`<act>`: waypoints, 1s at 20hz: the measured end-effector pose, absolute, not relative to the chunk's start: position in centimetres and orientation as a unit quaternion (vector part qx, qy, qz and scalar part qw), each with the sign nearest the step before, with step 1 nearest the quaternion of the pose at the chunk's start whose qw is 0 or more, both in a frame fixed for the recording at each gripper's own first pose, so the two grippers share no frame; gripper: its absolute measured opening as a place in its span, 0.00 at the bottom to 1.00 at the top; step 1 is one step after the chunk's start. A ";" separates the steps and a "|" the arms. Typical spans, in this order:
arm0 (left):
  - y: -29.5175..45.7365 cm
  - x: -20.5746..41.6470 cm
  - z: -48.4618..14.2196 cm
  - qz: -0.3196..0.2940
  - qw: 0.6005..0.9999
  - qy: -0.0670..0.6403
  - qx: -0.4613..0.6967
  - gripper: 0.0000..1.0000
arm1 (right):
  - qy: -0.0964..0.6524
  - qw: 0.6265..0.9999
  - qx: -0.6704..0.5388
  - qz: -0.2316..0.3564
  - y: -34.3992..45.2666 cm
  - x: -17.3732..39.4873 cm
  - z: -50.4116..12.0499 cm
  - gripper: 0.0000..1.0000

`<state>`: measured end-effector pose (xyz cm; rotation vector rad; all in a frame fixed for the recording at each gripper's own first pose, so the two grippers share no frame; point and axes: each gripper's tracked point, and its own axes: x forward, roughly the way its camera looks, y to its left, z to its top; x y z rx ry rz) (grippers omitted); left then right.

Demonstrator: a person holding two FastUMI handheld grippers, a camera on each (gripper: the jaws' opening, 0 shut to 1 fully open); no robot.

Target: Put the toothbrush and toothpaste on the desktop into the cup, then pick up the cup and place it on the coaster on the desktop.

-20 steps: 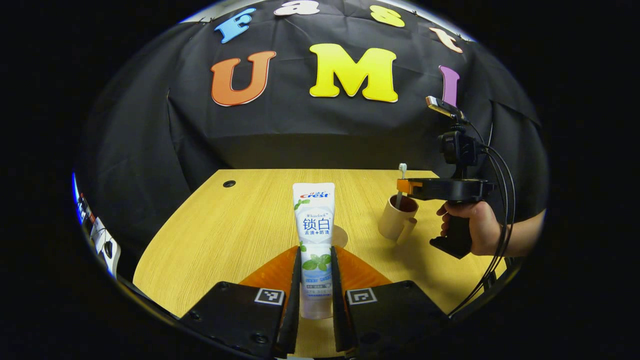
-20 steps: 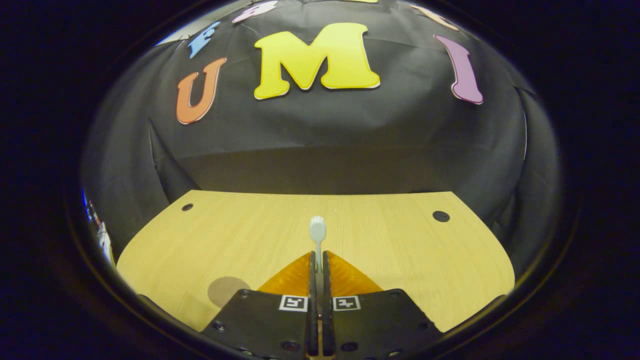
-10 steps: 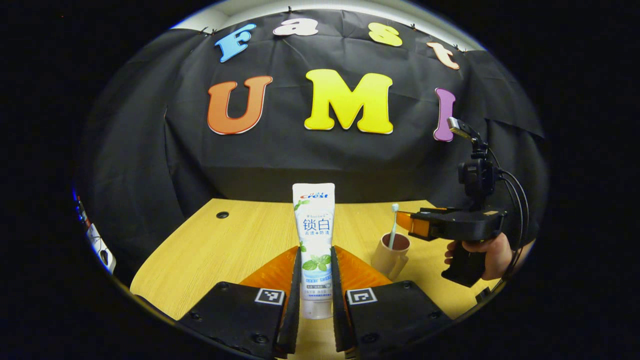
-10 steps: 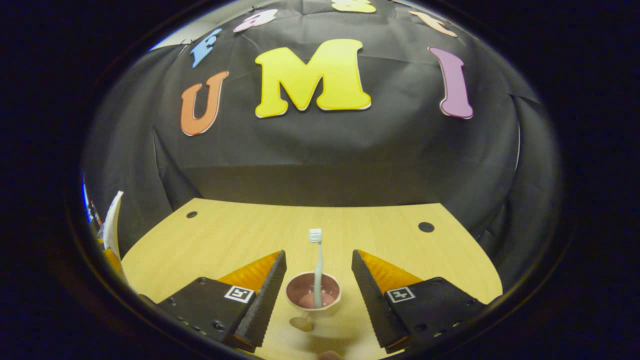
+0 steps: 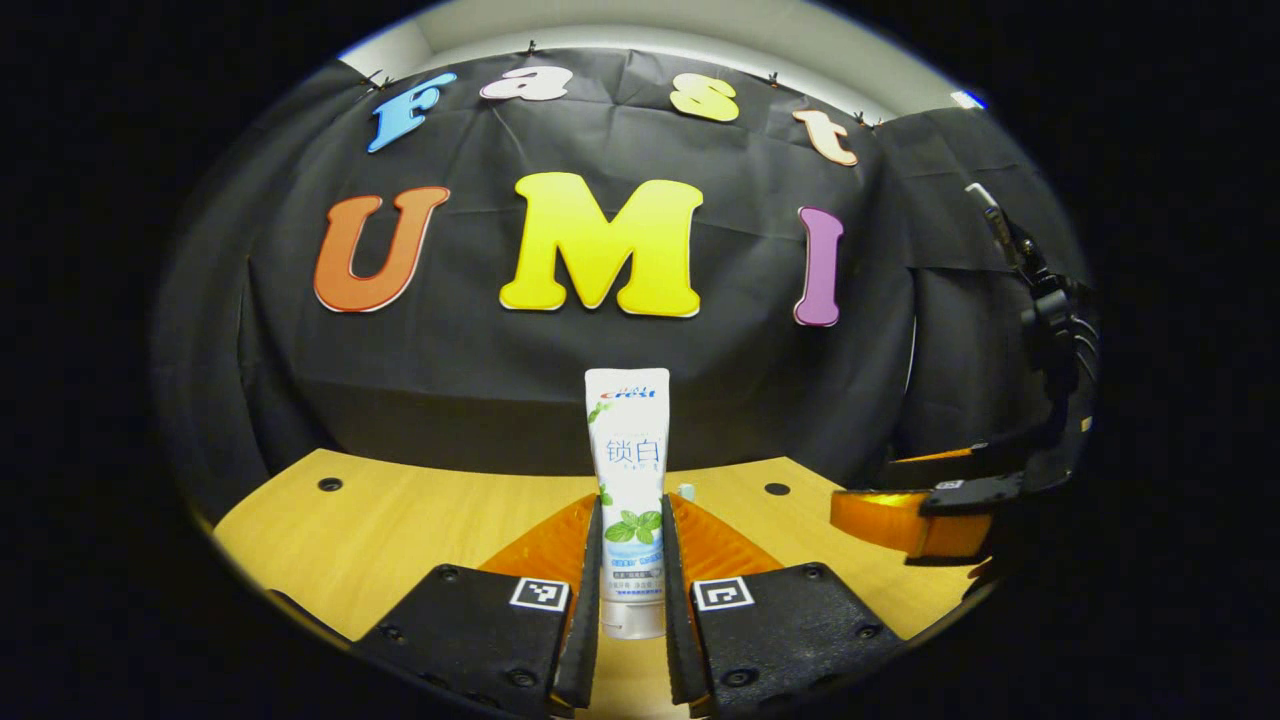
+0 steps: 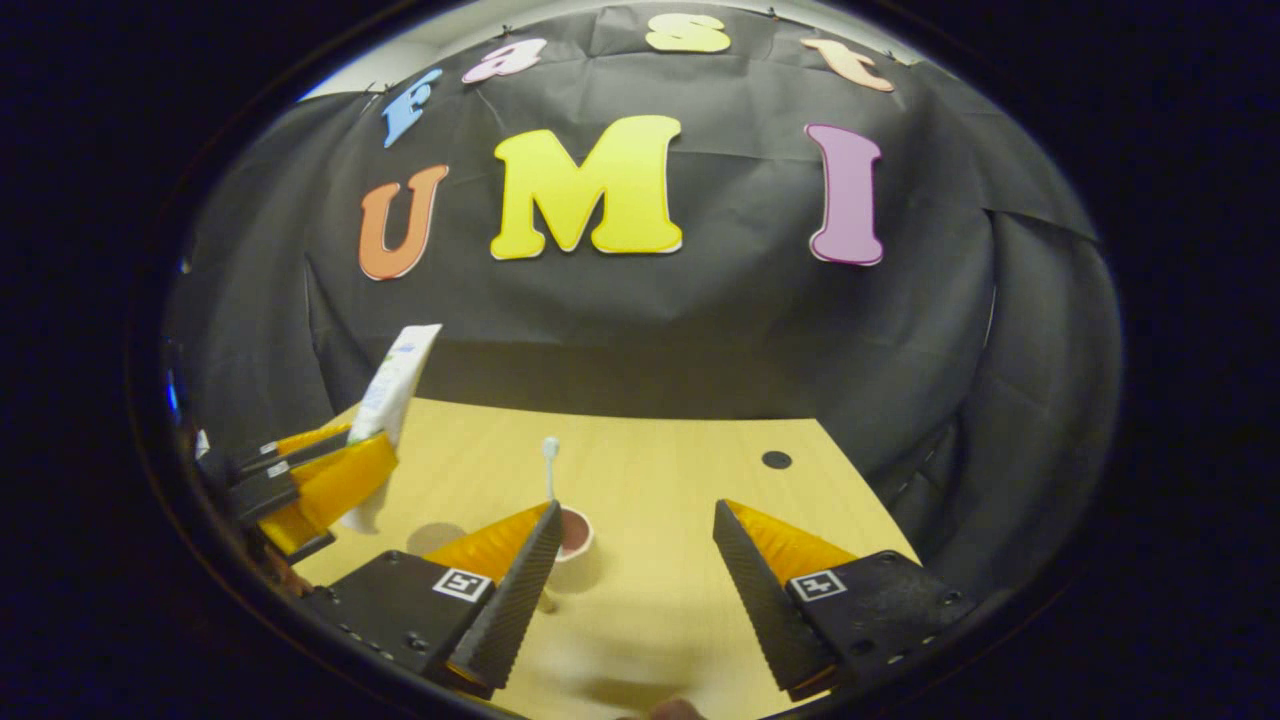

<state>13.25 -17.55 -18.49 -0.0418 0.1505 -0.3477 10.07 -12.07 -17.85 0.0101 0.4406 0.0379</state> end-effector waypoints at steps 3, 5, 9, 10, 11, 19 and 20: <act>-21.1 15.6 -20.1 -0.200 0.978 0.049 -0.023 0.31 | 0.242 0.970 0.002 0.007 -14.1 8.7 -20.0 0.96; -23.0 17.1 -21.4 -0.213 0.976 0.036 -0.020 0.31 | 0.261 0.965 0.003 0.001 -15.1 7.9 -21.7 0.96; -25.3 19.2 -24.2 -0.228 0.973 0.030 -0.018 0.31 | 0.295 0.955 0.007 -0.012 -16.5 6.8 -24.9 0.96; -25.5 19.3 -24.9 -0.229 0.973 0.032 -0.016 0.31 | 0.302 0.953 0.009 -0.014 -16.7 6.5 -25.4 0.96; -25.6 19.6 -25.5 -0.229 0.973 0.034 -0.014 0.31 | 0.306 0.952 0.009 -0.015 -16.8 6.4 -25.7 0.96; -25.2 19.3 -28.5 -0.222 0.974 0.045 -0.006 0.32 | 0.315 0.949 0.019 -0.015 -16.4 6.7 -26.6 0.96; -25.2 19.1 -28.7 -0.222 0.974 0.044 -0.003 0.32 | 0.315 0.949 0.019 -0.015 -16.3 6.6 -26.7 0.96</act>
